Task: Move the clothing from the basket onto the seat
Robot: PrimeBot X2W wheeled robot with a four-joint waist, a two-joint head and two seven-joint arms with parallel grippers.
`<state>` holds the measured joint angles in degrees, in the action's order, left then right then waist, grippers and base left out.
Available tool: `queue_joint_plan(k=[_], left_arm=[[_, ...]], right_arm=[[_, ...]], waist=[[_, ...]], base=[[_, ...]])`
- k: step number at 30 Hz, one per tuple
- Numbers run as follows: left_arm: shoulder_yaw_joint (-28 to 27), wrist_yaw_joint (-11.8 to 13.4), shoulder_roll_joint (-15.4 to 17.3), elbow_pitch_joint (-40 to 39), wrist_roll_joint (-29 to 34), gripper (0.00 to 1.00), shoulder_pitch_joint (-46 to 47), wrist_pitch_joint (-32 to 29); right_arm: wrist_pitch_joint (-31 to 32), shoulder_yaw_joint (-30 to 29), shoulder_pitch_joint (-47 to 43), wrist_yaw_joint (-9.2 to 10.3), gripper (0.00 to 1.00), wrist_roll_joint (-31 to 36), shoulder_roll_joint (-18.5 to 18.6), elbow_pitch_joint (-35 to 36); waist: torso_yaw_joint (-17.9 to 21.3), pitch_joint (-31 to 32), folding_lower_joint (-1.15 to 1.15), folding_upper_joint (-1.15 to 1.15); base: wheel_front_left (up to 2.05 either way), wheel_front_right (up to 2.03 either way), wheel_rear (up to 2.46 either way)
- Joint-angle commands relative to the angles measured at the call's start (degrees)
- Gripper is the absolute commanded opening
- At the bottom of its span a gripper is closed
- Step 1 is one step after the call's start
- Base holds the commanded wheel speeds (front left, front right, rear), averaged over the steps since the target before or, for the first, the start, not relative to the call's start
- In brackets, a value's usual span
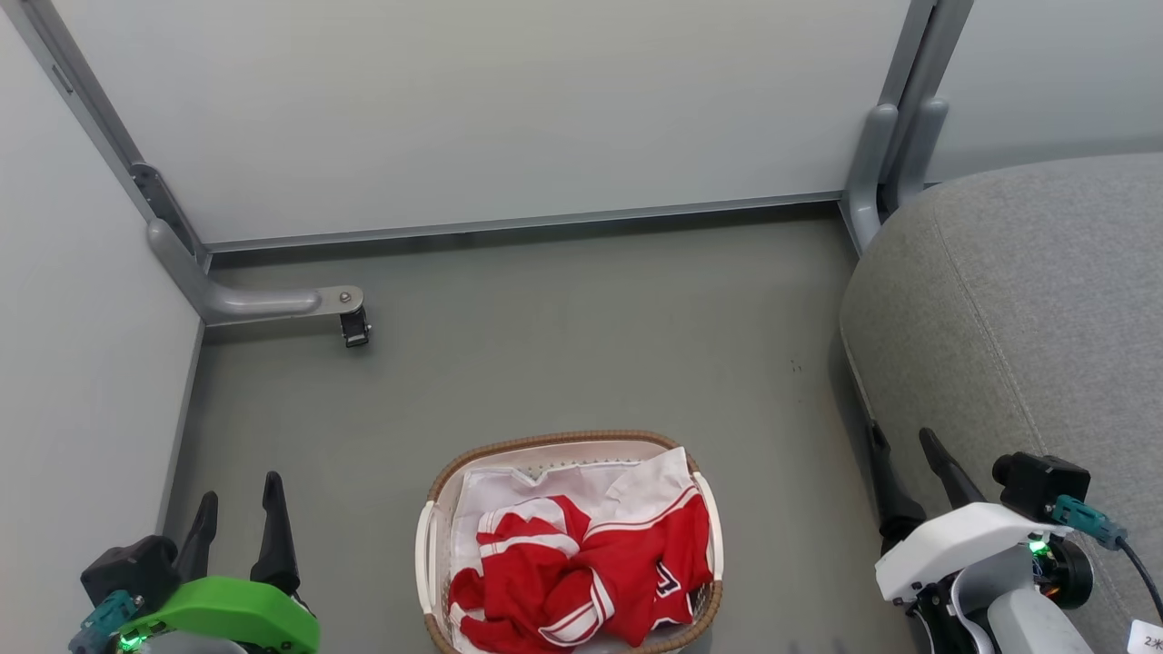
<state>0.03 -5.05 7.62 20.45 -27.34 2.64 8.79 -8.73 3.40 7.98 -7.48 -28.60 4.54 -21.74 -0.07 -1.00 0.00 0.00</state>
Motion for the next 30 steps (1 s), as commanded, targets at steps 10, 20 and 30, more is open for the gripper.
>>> queue_joint_plan(k=[10, 20, 30], left_arm=[[-0.7, -0.6, 0.1, 0.8, 6.2, 1.0, 1.7, 1.9], [-1.7, -0.7, -0.5, 2.0, 11.2, 1.0, 2.0, 3.1], [-3.7, -1.6, -2.2, 2.8, 13.9, 1.0, 0.4, 4.2]], right_arm=[[-1.9, -0.3, 2.3, -0.01, 1.0, 7.0, 0.6, -0.4], [-3.2, -1.4, 2.8, -0.01, 1.0, 12.2, 0.5, -1.1], [-4.3, -0.8, 1.3, -0.02, 1.0, 16.6, -0.4, -3.1]], waist=[[0.2, -0.3, 0.0, 0.0], [0.1, -0.6, 0.0, 0.0], [0.1, -0.4, 0.0, 0.0]], base=[[0.0, 0.0, 0.0], [0.0, 0.0, 0.0], [0.0, 0.0, 0.0]])
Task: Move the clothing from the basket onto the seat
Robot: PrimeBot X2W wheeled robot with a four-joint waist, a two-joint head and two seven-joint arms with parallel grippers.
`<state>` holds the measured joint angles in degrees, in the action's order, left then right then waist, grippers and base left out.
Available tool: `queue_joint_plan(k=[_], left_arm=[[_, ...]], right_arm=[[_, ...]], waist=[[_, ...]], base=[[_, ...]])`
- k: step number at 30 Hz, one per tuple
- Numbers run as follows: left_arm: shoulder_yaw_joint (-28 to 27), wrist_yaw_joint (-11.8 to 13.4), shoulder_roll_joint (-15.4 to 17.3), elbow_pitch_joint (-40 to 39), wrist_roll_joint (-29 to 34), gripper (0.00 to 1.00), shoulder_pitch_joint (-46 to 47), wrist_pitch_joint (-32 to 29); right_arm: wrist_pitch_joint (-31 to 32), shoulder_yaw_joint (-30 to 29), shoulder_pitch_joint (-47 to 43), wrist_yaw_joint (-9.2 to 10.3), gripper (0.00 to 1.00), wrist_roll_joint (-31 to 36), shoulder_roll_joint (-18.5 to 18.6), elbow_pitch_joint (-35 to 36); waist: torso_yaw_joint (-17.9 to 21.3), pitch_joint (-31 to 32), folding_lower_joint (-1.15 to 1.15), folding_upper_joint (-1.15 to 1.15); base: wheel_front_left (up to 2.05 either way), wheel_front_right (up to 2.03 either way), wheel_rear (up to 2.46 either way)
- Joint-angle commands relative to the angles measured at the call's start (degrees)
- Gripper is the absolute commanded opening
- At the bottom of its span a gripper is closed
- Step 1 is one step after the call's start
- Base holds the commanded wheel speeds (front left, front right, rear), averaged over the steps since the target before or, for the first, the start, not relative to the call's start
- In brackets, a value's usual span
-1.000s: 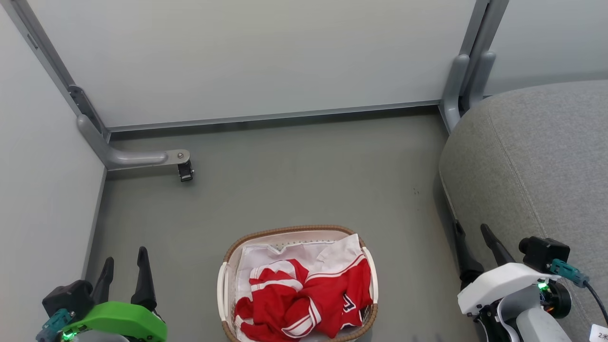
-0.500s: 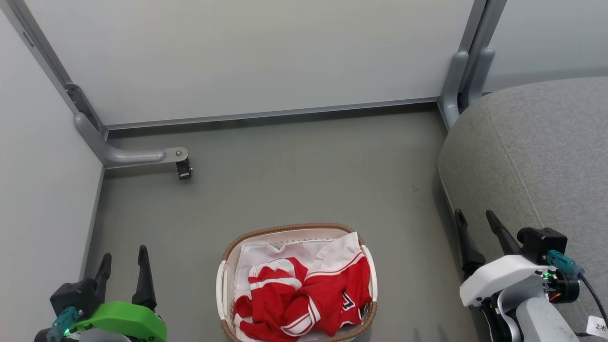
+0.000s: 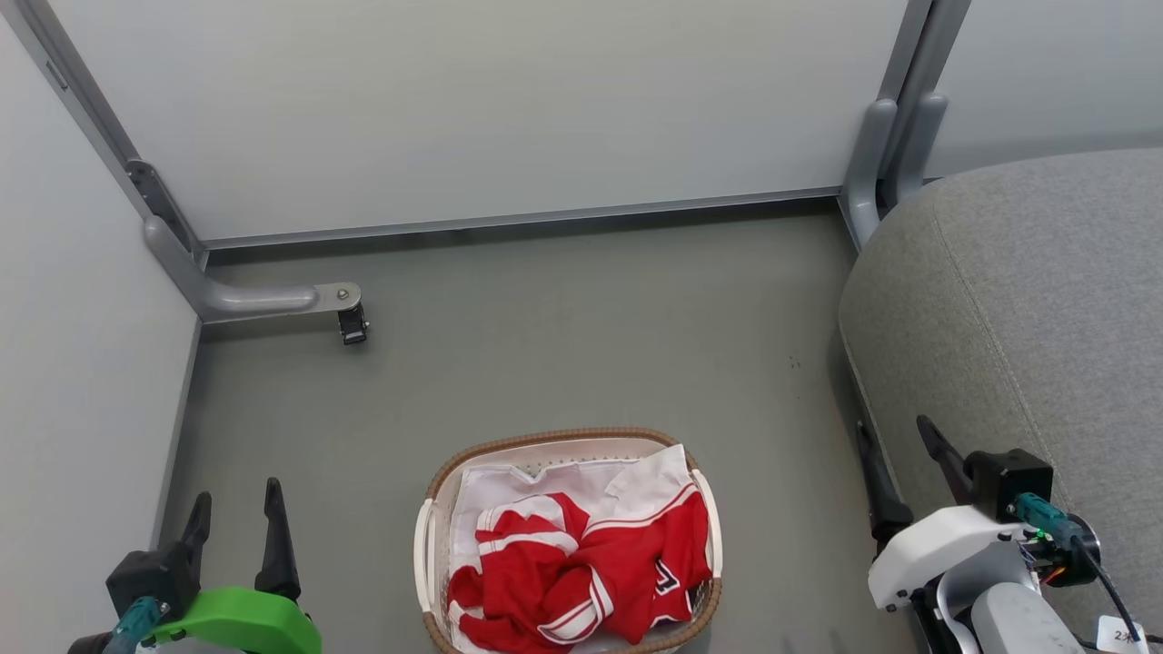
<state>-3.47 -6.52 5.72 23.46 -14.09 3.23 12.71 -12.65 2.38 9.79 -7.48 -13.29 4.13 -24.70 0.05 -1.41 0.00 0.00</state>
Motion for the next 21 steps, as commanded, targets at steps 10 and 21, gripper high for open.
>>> queue_joint_plan(k=[10, 21], left_arm=[[-1.3, -0.8, -1.3, 1.1, 4.4, 1.0, -1.7, 1.5], [-0.8, -1.0, -1.5, 2.1, 8.4, 1.0, -1.8, 2.6]], right_arm=[[-1.5, 0.9, -0.7, -0.01, 1.0, 4.8, 0.0, -1.9], [-2.7, 0.7, -0.7, 0.0, 1.0, 8.5, 0.6, -1.9]], waist=[[0.0, 0.4, 0.0, 0.0], [0.3, -0.2, 0.0, 0.0]], base=[[0.0, 0.0, 0.0], [0.0, 0.0, 0.0]])
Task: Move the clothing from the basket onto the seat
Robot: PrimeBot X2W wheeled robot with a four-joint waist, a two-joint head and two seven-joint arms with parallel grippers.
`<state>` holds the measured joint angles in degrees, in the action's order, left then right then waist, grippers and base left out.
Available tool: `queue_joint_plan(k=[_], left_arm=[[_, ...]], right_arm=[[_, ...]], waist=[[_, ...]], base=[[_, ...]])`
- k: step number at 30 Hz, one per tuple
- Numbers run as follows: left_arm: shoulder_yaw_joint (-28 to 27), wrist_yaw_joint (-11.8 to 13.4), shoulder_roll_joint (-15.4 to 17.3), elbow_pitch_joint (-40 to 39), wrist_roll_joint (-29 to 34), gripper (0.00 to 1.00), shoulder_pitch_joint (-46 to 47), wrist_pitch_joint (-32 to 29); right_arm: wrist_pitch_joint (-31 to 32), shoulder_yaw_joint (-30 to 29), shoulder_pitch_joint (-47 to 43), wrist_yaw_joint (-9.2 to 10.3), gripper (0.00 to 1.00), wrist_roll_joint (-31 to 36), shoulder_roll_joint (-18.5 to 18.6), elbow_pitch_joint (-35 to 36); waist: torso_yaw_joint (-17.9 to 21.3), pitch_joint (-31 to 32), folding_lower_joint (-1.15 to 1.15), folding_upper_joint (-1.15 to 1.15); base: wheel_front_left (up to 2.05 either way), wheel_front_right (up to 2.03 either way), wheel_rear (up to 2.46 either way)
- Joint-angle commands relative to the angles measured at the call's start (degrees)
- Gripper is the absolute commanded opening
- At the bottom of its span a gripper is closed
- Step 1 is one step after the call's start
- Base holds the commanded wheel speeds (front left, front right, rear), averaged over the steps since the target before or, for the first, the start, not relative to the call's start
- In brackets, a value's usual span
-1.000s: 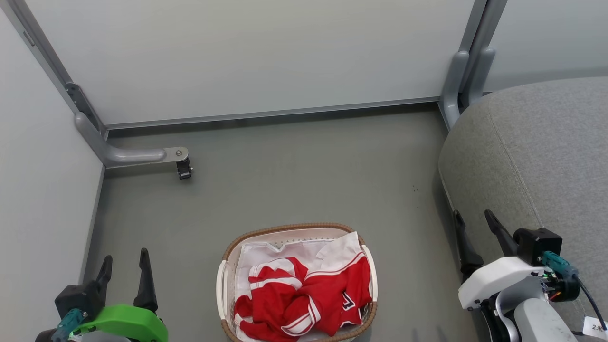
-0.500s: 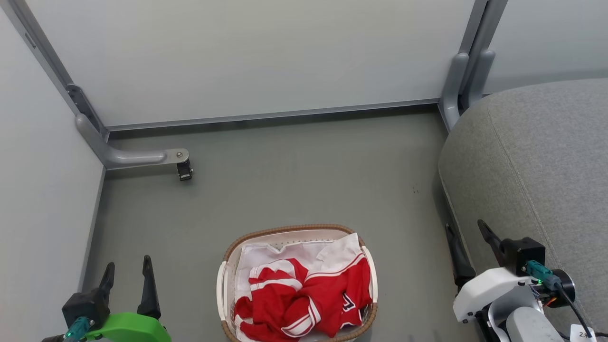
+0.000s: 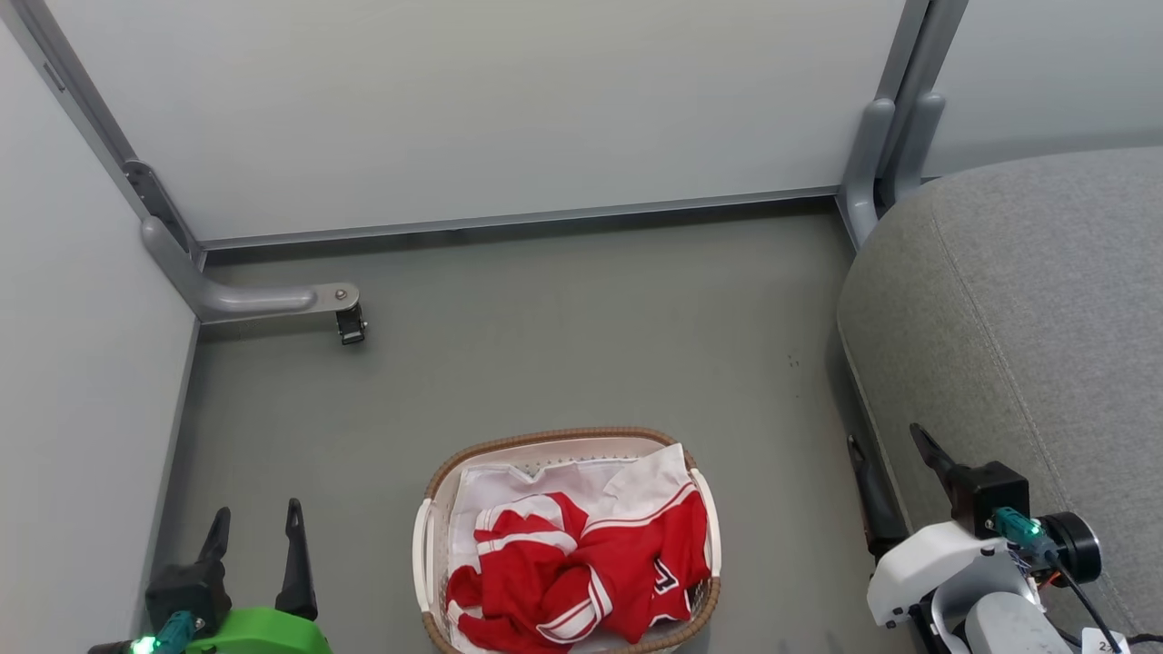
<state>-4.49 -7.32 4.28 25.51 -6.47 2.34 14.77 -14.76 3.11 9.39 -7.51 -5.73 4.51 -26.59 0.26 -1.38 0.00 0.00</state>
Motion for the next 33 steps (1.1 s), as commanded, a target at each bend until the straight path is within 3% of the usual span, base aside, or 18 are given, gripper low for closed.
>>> queue_joint_plan(k=[1, 15, 33], left_arm=[[0.4, -0.2, -0.1, 0.1, 0.8, 1.0, -0.9, 0.7], [8.5, -0.2, 1.6, 2.7, -7.5, 1.0, 6.4, 0.4], [30.9, -0.2, 4.0, 9.2, -20.1, 1.0, 21.5, 0.4]], right_arm=[[-0.5, 0.0, -0.2, 0.04, 1.0, 1.2, 0.1, 0.0], [-0.5, -1.7, 5.4, 0.04, 1.0, 1.6, -1.2, 4.1], [-0.5, 0.9, 13.0, 0.04, 1.0, -2.3, -1.5, 9.4]], waist=[[0.2, -0.5, 0.0, 0.0], [2.6, -12.8, 0.0, 0.0], [6.5, -28.8, 0.0, 0.0]], base=[[0.0, 0.0, 0.0], [0.0, 0.0, 0.0], [0.0, 0.0, 0.0]])
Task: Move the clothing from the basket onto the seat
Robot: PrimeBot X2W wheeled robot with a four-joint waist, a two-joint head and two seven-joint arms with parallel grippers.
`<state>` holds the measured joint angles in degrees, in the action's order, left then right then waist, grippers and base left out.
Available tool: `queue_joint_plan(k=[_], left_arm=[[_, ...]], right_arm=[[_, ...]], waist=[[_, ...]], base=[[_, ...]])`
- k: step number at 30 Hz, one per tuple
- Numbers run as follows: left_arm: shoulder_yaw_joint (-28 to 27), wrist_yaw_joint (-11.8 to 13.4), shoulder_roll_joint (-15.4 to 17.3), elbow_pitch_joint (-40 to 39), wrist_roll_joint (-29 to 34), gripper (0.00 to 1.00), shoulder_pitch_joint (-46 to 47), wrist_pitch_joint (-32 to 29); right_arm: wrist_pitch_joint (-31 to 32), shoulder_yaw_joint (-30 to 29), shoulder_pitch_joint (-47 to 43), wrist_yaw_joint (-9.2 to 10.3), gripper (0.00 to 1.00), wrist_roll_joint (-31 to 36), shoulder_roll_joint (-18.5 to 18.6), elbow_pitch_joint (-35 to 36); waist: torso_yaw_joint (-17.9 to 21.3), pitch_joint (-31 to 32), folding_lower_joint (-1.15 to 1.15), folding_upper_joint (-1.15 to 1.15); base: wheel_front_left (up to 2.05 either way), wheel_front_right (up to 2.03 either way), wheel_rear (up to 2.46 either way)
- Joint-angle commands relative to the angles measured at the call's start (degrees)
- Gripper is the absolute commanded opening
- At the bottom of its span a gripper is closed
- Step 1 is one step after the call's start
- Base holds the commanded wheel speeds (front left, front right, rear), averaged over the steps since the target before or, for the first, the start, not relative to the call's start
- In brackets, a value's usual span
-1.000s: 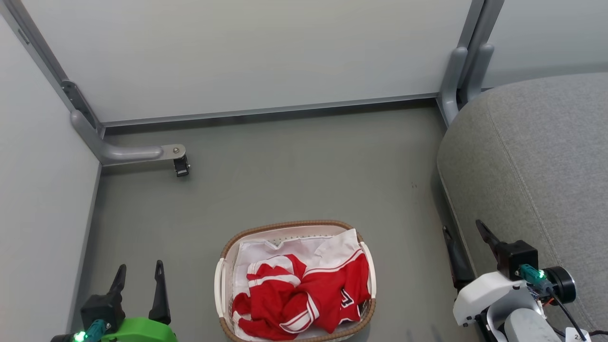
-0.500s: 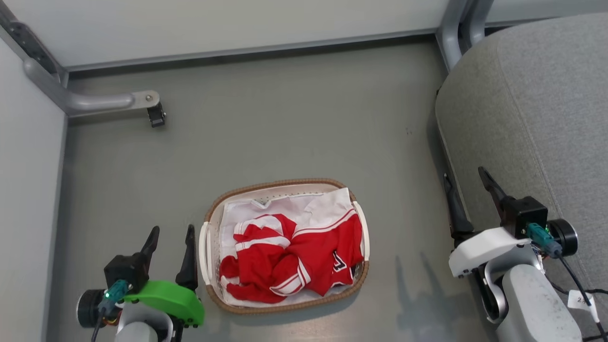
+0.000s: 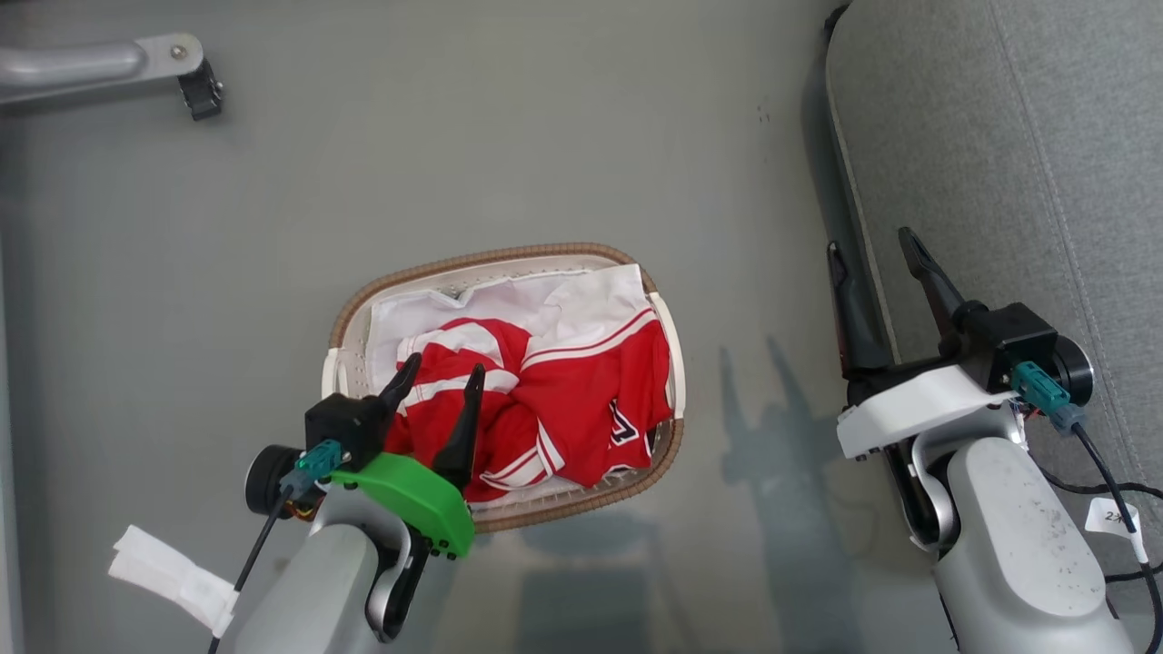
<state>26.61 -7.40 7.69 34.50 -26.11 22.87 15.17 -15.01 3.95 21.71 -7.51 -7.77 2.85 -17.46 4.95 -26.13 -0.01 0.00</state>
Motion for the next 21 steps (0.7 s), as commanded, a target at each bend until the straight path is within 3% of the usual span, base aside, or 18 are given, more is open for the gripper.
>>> queue_joint_plan(k=[1, 8, 21], left_arm=[[1.3, -0.1, 0.6, 0.6, -1.3, 1.0, 2.1, 0.0], [12.9, -0.1, 1.3, 5.0, -9.3, 1.0, 8.1, 0.0], [28.3, -0.1, 3.8, 13.2, -22.1, 1.0, 15.8, 0.0]], right_arm=[[-0.3, 0.4, 1.0, 0.04, 1.0, -0.3, 0.1, 0.5], [-0.3, 3.1, 3.5, 0.04, 1.0, -0.9, 0.1, 3.0], [-0.3, 5.9, 4.7, 0.04, 1.0, -3.4, 0.1, 5.5]], waist=[[2.0, -4.9, 0.01, 0.0], [3.9, -10.1, 0.01, 0.0], [7.5, -17.0, 0.01, 0.0]], base=[[0.0, 0.0, 0.0], [0.0, 0.0, 0.0], [0.0, 0.0, 0.0]])
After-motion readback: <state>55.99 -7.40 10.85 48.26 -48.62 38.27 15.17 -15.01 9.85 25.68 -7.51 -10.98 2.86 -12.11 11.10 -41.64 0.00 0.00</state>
